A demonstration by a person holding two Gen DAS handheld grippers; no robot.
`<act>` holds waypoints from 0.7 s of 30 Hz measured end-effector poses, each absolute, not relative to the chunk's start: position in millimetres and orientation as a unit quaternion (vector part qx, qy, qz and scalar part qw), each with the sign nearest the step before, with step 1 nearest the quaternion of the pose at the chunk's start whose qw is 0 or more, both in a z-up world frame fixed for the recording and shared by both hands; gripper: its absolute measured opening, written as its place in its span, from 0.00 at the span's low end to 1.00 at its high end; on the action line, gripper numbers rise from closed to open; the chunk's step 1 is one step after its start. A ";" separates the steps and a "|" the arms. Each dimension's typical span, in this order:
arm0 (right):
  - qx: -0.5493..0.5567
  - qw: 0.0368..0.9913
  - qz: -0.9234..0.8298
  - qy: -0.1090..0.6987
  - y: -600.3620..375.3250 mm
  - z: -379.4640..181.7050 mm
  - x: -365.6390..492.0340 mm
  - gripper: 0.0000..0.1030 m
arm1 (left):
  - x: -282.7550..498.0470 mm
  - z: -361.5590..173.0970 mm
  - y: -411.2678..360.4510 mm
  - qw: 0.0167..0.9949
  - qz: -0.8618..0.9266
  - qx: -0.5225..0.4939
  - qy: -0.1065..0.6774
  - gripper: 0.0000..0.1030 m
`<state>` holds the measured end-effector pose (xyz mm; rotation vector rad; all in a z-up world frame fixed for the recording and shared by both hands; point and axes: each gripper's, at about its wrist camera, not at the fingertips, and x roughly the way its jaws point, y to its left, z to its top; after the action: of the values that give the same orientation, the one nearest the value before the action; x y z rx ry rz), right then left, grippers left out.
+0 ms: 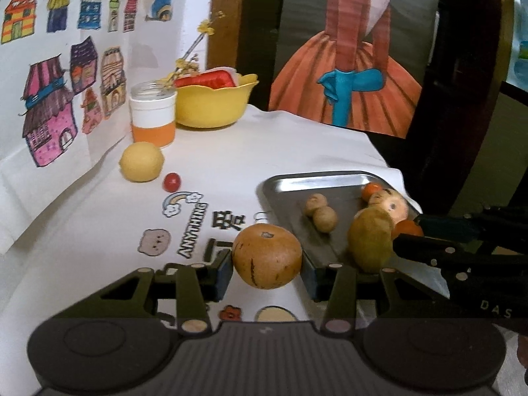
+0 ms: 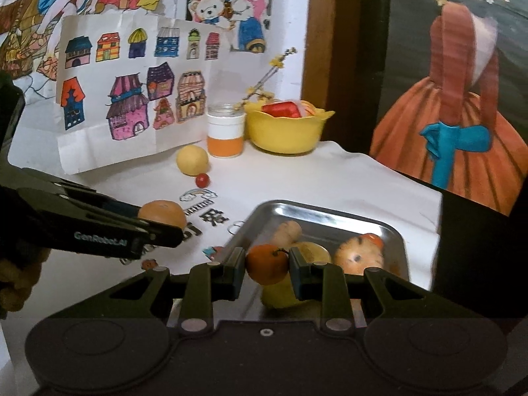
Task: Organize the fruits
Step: 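Carry the tangerine in the right gripper to the tray while the left carries the orange fruit, then lower the tangerine onto the tray and open the right gripper while the left releases the orange fruit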
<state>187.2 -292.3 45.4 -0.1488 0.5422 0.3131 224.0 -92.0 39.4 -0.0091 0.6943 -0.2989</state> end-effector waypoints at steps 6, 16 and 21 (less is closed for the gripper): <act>-0.070 0.953 0.135 0.262 -312.2 41.9 178.0 0.29 | 218.3 40.7 -113.3 0.927 -0.159 -0.003 0.340 0.47; -0.066 0.956 0.104 0.268 -341.3 24.1 172.0 0.29 | 216.1 32.4 -148.1 0.919 -0.179 -0.017 0.352 0.47; -0.062 0.956 0.096 0.272 -352.3 16.7 172.8 0.29 | 210.2 25.5 -163.3 0.911 -0.196 -0.016 0.362 0.47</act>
<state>172.8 -352.3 16.7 -0.1265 0.5521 0.1944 210.2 -163.3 25.5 -0.0332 0.7456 -0.4039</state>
